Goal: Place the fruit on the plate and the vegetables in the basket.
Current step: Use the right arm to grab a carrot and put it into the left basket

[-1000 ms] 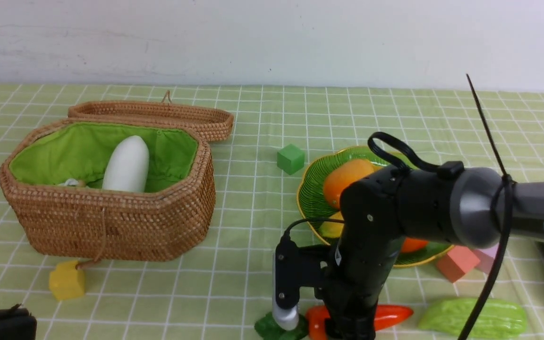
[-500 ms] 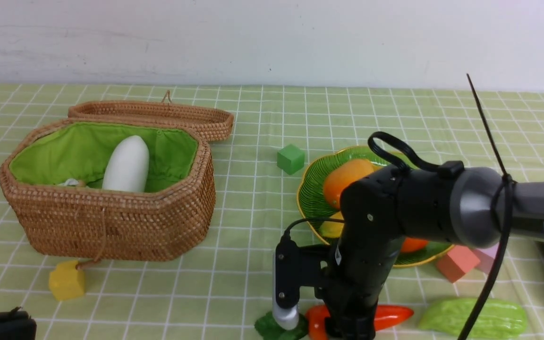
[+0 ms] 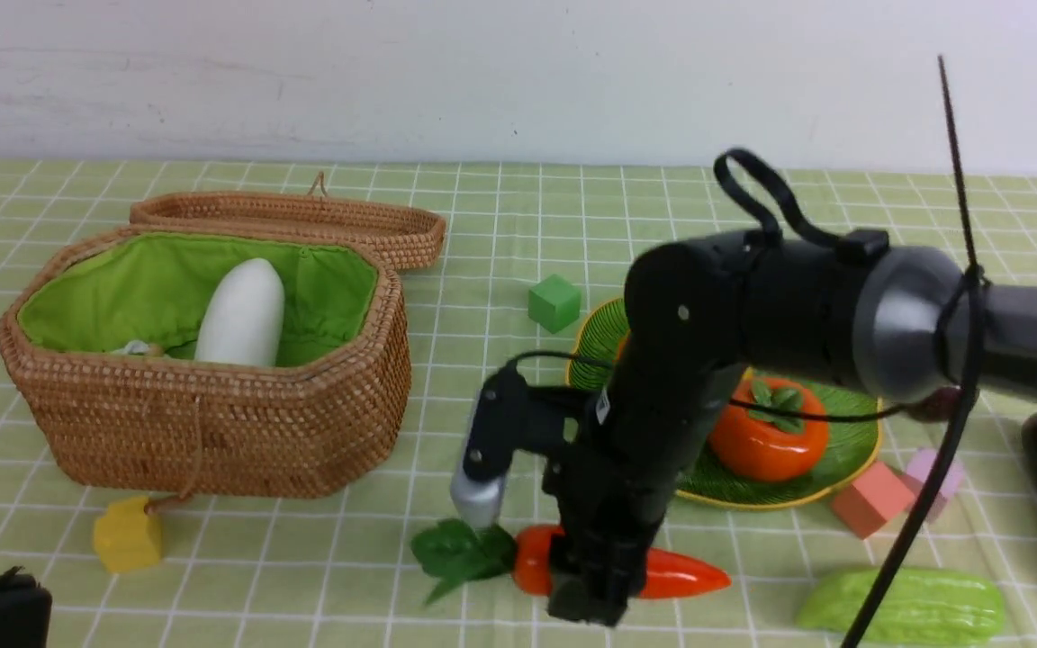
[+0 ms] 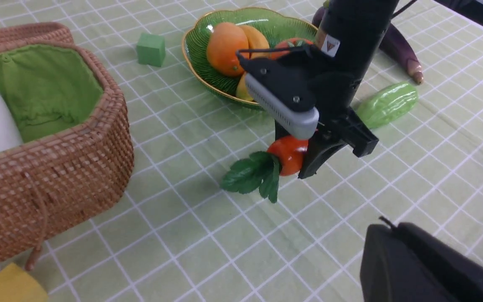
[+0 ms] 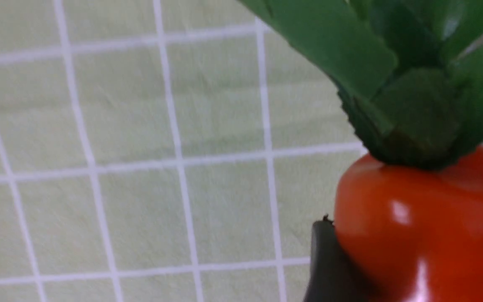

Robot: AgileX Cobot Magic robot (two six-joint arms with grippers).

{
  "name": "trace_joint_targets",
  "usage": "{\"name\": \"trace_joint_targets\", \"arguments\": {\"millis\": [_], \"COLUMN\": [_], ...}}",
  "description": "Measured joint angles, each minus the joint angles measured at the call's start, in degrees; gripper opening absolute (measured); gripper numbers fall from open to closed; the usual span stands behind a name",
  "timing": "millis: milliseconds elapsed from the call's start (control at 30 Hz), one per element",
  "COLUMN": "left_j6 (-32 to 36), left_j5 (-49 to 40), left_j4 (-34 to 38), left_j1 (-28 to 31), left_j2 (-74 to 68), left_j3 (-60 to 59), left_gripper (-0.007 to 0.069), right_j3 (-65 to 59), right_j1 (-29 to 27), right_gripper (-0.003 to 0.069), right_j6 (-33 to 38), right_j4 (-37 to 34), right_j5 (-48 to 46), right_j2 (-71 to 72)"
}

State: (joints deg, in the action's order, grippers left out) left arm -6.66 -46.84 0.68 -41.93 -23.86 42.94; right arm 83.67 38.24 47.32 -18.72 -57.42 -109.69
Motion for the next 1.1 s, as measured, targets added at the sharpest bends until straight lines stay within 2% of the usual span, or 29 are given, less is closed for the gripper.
{"name": "trace_joint_targets", "arguments": {"millis": [133, 233, 267, 300, 333, 400, 467, 667, 833, 1100], "left_j6": [-6.93, -16.91, -17.61, -22.94, -23.58, -30.47, -33.95, -39.07, -39.65, -39.82], "left_j5": [0.00, 0.00, 0.00, -0.12, -0.17, -0.23, -0.23, -0.68, -2.09, -2.33], "left_j4": [-10.29, -21.93, -21.93, -27.53, -28.80, -35.27, -39.64, -44.94, -45.61, -45.61], "left_j1": [0.00, 0.00, 0.00, 0.00, 0.00, 0.00, 0.00, 0.00, 0.00, 0.00], "left_j2": [0.00, 0.00, 0.00, 0.00, 0.00, 0.11, 0.11, 0.11, 0.11, 0.29], "left_j3": [0.00, 0.00, 0.00, 0.00, 0.00, 0.00, 0.00, 0.00, 0.00, 0.00], "left_gripper": [-0.0013, -0.0013, -0.0013, -0.0013, -0.0013, -0.0013, -0.0011, -0.0006, -0.0002, 0.0000], "right_j3": [11.55, 21.14, 21.73, 26.24, 26.78, 33.70, 38.38, 46.16, 46.88, 46.88], "right_j1": [0.26, 1.82, 1.96, 3.19, 3.34, 5.51, 6.90, 8.06, 8.06, 8.06], "right_gripper": [0.0384, 0.0384, 0.0384, 0.0384, 0.0384, 0.0384, 0.0384, 0.0384, 0.0384, 0.0384], "right_j6": [-6.74, -10.46, -10.55, -11.06, -11.04, -11.26, -11.26, -9.75, -1.61, 5.37], "right_j4": [-5.64, -6.77, -6.78, -7.10, -7.10, -7.72, -7.82, -10.69, -15.86, -16.16], "right_j5": [-4.03, -3.37, -3.17, -2.17, -2.17, 0.28, 2.72, 12.13, 21.39, 34.99], "right_j2": [-0.05, -0.33, -0.42, -0.87, -0.96, -3.01, -4.91, -11.78, -17.38, -23.86]}}
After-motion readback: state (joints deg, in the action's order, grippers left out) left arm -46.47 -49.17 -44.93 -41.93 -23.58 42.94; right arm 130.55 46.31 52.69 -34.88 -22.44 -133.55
